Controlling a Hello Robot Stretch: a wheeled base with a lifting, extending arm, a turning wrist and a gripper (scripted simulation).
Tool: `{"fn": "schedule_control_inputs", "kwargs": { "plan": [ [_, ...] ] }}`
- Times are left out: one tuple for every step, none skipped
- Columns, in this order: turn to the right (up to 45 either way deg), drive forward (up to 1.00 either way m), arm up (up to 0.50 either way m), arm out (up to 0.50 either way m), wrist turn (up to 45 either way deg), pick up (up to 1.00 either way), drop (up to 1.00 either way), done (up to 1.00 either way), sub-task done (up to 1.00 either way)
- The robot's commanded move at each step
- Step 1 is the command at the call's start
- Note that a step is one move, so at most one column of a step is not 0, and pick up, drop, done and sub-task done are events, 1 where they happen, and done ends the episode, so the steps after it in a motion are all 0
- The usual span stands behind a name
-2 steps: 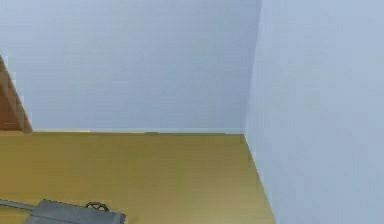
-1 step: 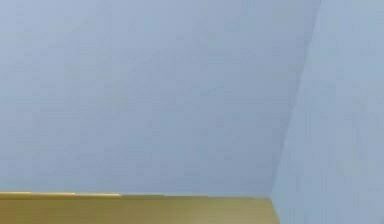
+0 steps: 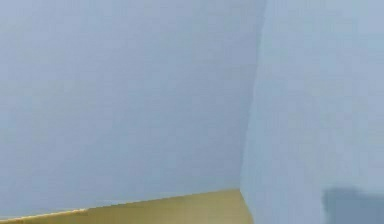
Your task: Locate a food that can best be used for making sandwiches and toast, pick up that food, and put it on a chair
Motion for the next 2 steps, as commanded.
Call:
{"fn": "schedule_control_inputs", "kwargs": {
  "plan": [
    [0.0,0.05,0.0,0.0,0.0,0.0,0.0,0.0,0.0],
    [-45.0,0.0,0.0,0.0,0.0,0.0,0.0,0.0,0.0]
  ]
}}
